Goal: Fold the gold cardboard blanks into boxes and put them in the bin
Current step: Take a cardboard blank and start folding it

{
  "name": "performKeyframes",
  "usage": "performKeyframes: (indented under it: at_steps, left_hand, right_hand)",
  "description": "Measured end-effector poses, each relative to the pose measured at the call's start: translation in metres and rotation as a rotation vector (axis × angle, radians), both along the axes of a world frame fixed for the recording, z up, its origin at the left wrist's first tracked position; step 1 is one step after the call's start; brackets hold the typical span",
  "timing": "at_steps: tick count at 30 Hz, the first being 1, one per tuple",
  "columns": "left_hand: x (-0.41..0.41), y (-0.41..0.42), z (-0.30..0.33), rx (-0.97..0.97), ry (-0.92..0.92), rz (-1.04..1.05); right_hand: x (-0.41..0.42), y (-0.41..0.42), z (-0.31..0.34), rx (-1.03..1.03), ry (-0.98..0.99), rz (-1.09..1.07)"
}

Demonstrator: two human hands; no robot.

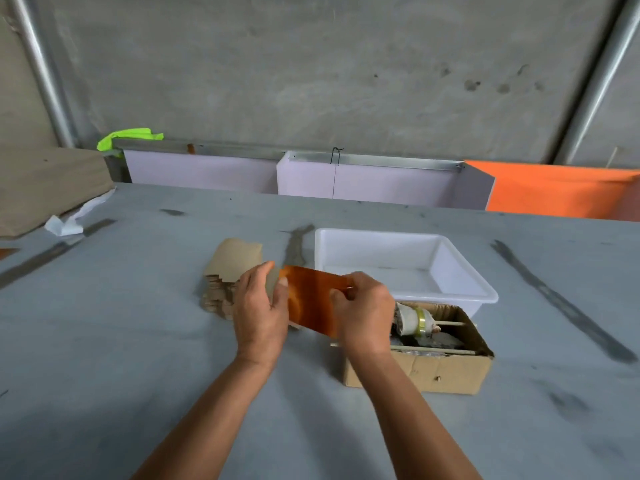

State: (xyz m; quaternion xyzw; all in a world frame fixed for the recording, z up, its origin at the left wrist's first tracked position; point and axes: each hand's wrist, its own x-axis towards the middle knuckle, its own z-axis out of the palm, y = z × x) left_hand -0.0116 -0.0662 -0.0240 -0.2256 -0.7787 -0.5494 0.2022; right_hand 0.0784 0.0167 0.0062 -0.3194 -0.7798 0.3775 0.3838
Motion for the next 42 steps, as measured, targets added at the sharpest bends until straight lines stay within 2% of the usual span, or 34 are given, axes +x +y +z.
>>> performKeyframes:
  at_steps: [4, 7, 11, 18, 21, 25, 29, 31, 36, 42]
  left_hand:
    - [0.018, 0.015, 0.007, 0.084, -0.248, -0.152]
    - [0.026, 0.023, 0.008, 0.09, -0.376, -0.18]
    - [0.034, 0.025, 0.01, 0.219, -0.579, -0.284]
    - [0.048, 0.02, 0.014, 0.182, -0.621, -0.475]
    - [0.058, 0.017, 0.011, 0.138, -0.524, -0.545]
    - [0.072, 0.006, -0.004, -0.004, -0.197, -0.581]
    - [0.086, -0.006, -0.026, -0.216, 0.323, -0.593]
    - [0.093, -0.01, -0.039, -0.36, 0.474, -0.637]
    - [0.107, -0.018, -0.06, -0.623, 0.609, -0.729]
    - [0.113, -0.021, -0.06, -0.675, 0.58, -0.777]
  right_hand:
    - [0.03, 0.018, 0.003, -0.233, 0.015, 0.029]
    - [0.049, 0.028, 0.002, -0.421, 0.044, 0.052]
    - [0.073, 0.036, 0.002, -0.525, 0.089, 0.076]
    - [0.107, 0.045, -0.002, -0.572, 0.156, 0.175]
    - [0.12, 0.049, -0.009, -0.475, 0.144, 0.204]
    - [0.143, 0.051, -0.027, -0.192, 0.132, 0.235]
    - [0.166, 0.055, -0.053, 0.348, 0.048, 0.2]
    - [0.176, 0.054, -0.069, 0.543, -0.063, 0.22]
    - [0.191, 0.05, -0.09, 0.642, -0.316, 0.347]
    - [0.199, 0.05, -0.084, 0.637, -0.409, 0.419]
